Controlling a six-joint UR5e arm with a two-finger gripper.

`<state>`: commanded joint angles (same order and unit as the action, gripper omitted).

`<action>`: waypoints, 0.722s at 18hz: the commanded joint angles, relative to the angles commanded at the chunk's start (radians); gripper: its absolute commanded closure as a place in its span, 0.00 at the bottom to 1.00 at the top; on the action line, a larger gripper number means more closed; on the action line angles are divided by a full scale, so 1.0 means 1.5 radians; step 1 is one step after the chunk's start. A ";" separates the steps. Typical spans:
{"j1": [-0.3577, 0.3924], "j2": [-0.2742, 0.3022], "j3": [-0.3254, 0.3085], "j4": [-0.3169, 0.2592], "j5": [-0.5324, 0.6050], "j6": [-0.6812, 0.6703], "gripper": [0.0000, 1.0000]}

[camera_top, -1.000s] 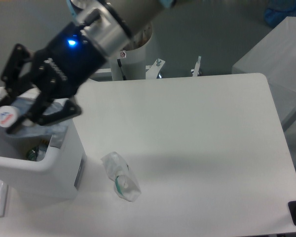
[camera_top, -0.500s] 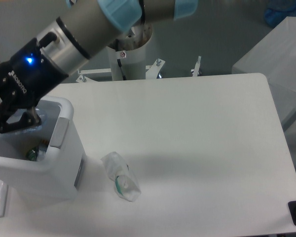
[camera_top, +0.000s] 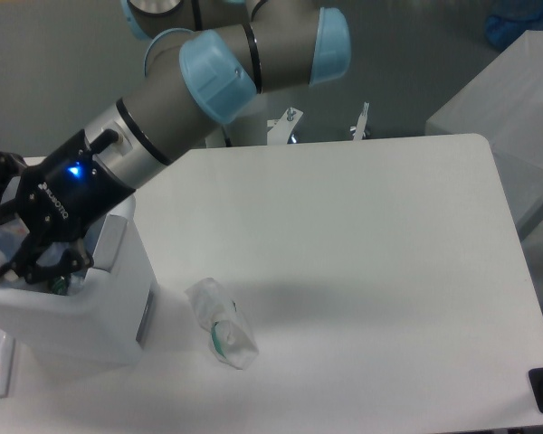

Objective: Place the trash in the trash can
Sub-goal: 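Lower the bottle into the bin and open the gripper, then move the open gripper down over the crumpled plastic bag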

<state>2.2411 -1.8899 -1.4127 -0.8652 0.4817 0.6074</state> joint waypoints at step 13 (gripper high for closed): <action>0.138 0.014 -0.037 -0.003 0.147 0.001 0.00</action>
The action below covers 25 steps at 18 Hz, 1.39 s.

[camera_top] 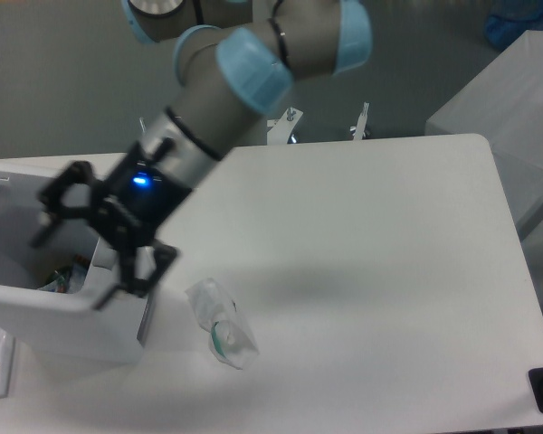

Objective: Place the trash in the trash can
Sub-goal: 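Move the open gripper down over the crumpled plastic bag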

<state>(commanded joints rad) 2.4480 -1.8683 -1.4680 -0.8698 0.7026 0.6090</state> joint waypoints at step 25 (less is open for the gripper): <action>-0.020 -0.119 -0.110 -0.032 0.333 -0.050 0.00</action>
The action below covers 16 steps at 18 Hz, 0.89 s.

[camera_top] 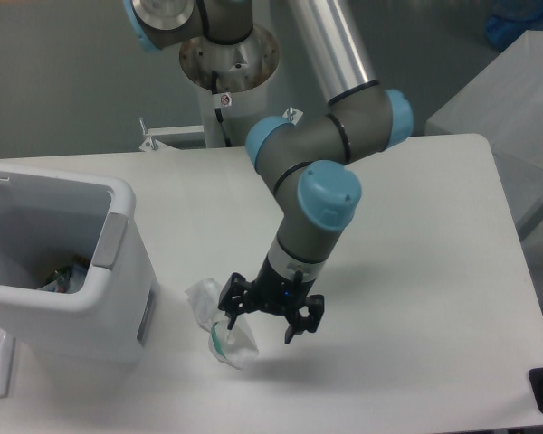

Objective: Place the trash in the trash can
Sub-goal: 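Move the open gripper down over the crumpled plastic bag, then close the gripper on the plastic bag and lift it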

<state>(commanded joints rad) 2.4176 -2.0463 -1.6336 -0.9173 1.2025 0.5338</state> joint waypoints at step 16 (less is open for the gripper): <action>-0.040 -0.016 -0.018 -0.024 0.084 0.005 1.00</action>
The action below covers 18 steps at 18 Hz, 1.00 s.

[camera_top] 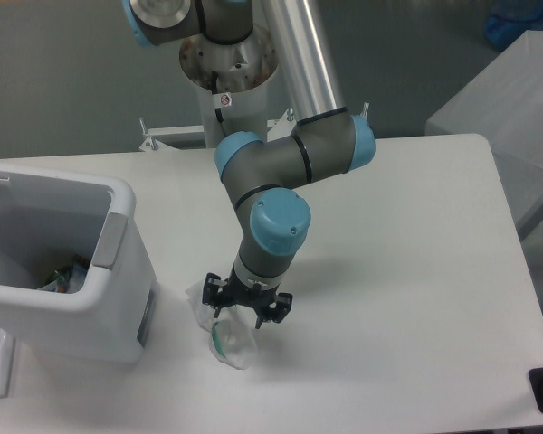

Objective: Place the trash in the trash can
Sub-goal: 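Close the gripper on the plastic bag and lift it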

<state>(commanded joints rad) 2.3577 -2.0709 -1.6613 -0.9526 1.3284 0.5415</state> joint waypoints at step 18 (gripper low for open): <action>0.064 0.009 0.167 0.005 -0.100 -0.008 1.00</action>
<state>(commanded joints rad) 2.4542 -2.0571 -1.4114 -0.9449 1.1785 0.5292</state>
